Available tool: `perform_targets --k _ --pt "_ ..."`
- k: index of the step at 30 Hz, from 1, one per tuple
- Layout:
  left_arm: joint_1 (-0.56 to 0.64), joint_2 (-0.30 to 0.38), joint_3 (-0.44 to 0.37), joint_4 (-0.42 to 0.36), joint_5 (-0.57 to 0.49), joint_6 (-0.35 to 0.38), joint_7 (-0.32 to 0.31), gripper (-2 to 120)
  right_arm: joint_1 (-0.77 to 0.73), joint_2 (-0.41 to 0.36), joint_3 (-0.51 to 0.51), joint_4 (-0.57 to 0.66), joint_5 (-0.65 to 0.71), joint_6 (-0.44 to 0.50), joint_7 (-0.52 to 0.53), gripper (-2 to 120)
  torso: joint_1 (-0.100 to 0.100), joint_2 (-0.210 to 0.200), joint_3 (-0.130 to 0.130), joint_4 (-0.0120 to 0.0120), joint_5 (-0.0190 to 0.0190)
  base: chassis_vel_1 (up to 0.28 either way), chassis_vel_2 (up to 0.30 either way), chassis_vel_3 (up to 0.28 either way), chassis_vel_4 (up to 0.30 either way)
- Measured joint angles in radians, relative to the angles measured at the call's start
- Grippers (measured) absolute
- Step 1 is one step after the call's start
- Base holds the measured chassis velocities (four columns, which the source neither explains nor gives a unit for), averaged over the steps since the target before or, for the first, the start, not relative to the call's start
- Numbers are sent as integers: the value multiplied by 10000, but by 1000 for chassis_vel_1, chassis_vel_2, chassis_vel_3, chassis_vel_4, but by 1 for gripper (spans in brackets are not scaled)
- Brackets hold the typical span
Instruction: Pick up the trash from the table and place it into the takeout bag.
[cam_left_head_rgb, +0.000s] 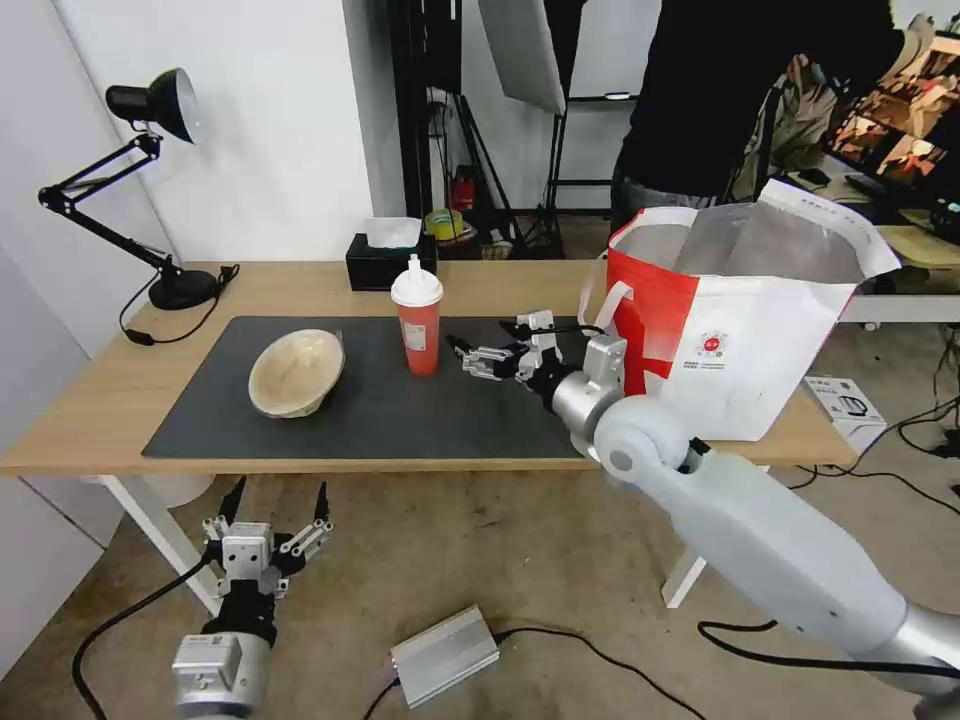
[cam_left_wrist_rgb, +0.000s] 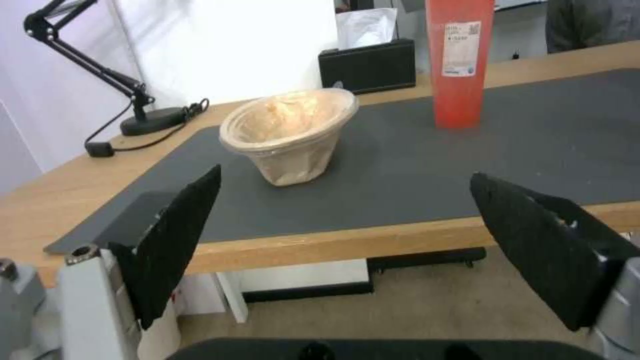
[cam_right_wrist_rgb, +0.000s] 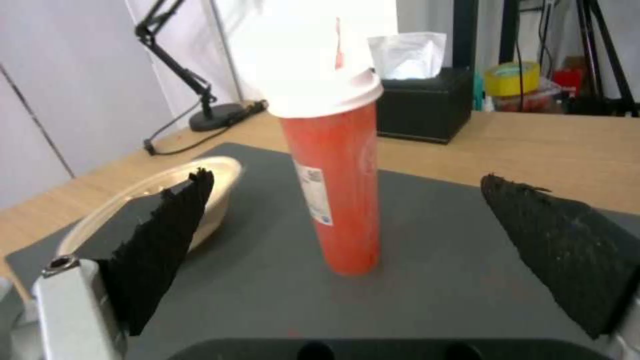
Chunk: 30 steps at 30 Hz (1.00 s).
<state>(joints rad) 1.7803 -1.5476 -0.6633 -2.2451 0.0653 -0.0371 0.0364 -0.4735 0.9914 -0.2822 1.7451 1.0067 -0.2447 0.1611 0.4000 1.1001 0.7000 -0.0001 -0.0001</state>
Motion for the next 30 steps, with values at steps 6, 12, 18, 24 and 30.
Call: perform_targets --k 6,12,18,24,30 --pt "-57 0 -35 89 -29 -31 -6 100 328 472 -189 -918 -194 14 -118 100 0 0 0 1 0 0 0 0 0" --pt "-141 33 -95 185 -74 -33 -11 100 594 783 -506 -1419 -228 56 -200 100 0 0 0 1 0 0 0 0 0" --pt "-181 30 -116 217 -100 -44 -16 100 814 1065 -764 -1709 -266 73 -223 100 0 -1 0 1 0 0 0 0 0" --pt "-218 -24 -176 203 -239 -53 -20 100 1103 1262 -1127 -2061 -287 116 -245 100 0 0 1 1 1 0 0 0 0" --pt "-201 -46 -227 159 -281 -61 -20 100 1535 1382 -1489 -2580 -293 285 -360 100 0 0 0 1 1 0 0 0 0"
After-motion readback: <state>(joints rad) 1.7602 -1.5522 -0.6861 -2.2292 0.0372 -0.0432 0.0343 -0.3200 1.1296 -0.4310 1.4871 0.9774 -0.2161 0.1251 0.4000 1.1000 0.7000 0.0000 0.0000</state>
